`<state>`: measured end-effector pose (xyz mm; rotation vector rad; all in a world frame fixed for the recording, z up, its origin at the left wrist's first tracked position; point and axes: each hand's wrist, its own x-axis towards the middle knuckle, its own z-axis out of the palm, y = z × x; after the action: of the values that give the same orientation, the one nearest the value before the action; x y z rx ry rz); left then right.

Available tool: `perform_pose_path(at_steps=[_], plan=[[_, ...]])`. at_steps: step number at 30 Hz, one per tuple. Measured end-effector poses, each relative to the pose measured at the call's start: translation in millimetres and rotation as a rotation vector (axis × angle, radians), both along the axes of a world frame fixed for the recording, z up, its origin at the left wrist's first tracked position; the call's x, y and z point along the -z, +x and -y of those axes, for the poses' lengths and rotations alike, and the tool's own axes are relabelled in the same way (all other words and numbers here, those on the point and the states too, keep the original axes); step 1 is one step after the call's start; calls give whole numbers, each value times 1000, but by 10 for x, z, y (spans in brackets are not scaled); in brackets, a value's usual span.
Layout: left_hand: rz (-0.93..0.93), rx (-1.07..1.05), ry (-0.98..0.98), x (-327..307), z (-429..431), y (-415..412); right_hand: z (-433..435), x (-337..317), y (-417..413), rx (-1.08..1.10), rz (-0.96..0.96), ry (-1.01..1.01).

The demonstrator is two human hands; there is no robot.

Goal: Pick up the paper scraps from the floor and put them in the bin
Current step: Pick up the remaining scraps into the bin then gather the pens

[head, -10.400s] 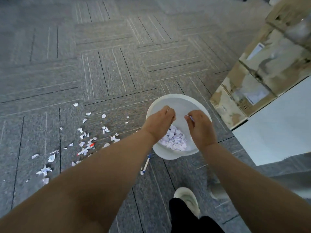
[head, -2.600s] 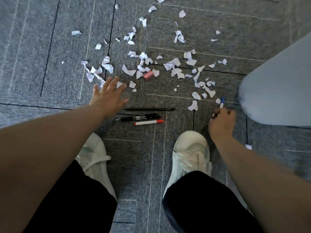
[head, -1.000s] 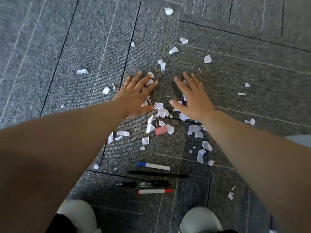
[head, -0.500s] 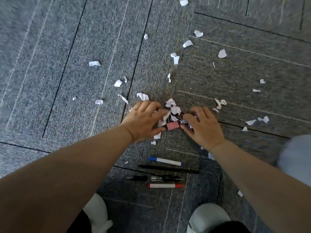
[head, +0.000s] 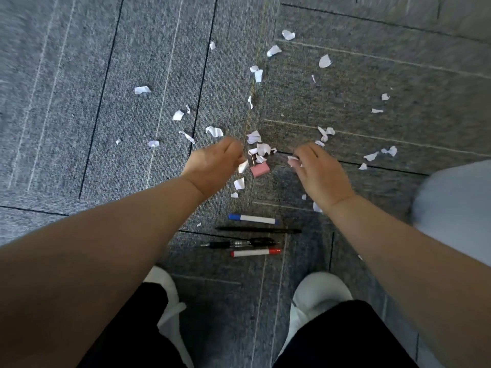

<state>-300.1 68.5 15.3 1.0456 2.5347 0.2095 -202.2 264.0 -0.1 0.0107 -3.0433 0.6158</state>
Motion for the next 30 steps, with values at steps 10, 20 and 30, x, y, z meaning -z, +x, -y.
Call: perform_pose_path(at_steps=[10, 20, 30], plan=[[-226, 86, 156, -1577, -597, 576, -256, -1594, 888, 330, -283, -47], [-197, 254, 469, -2915, -1803, 1600, -1251, -3156, 2030, 584, -417, 42], [-292, 437, 271, -2770, -2668, 2003, -1915, -2692, 2476, 679, 303, 119]])
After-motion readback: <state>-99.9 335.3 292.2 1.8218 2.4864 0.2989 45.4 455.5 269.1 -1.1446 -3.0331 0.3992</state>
